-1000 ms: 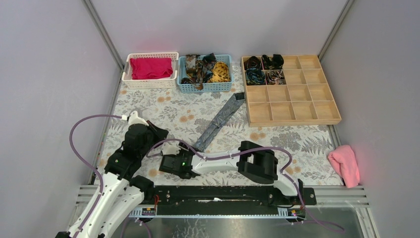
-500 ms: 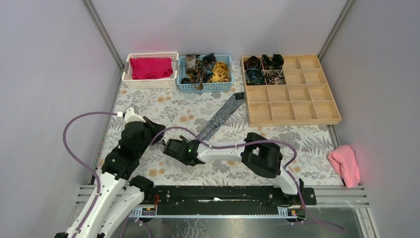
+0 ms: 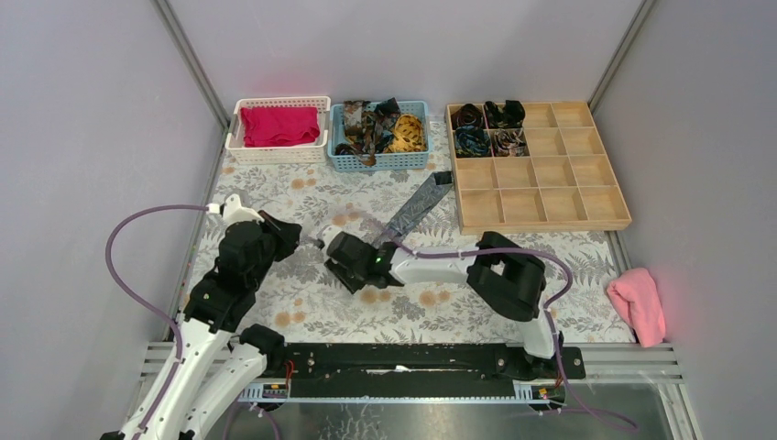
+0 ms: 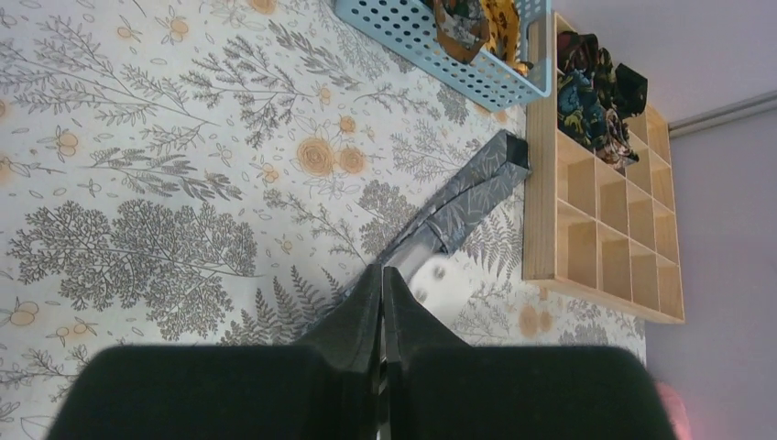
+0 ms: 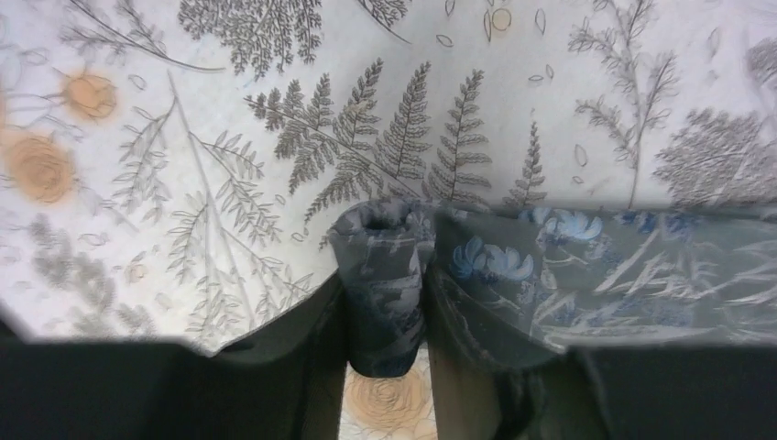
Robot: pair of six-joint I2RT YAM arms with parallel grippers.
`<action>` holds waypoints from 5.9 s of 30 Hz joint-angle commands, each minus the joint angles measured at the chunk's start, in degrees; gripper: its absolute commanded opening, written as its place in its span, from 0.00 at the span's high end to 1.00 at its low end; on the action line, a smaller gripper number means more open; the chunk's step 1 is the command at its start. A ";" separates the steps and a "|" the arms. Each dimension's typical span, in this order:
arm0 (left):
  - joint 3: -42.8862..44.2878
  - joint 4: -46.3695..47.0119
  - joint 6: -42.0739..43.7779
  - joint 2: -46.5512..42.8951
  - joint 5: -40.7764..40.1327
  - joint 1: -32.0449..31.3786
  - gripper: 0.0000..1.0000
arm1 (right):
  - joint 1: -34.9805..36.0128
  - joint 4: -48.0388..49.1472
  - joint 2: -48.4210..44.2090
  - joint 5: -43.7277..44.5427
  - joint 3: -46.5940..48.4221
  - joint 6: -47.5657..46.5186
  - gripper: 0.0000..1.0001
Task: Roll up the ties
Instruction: Roll the tie at the center of the board.
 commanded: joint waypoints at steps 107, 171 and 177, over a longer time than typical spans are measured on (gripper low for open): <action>10.05 18.04 24.87 57.32 1.14 -23.59 0.07 | -37.06 17.47 7.41 -60.57 -11.59 23.19 0.64; 12.03 13.24 19.08 59.91 -12.20 -29.65 0.02 | -36.87 18.24 7.32 -63.70 -10.84 23.02 0.59; 10.62 12.14 18.55 52.94 -9.55 -29.52 0.02 | -36.50 17.96 3.76 -62.98 -12.17 21.78 0.40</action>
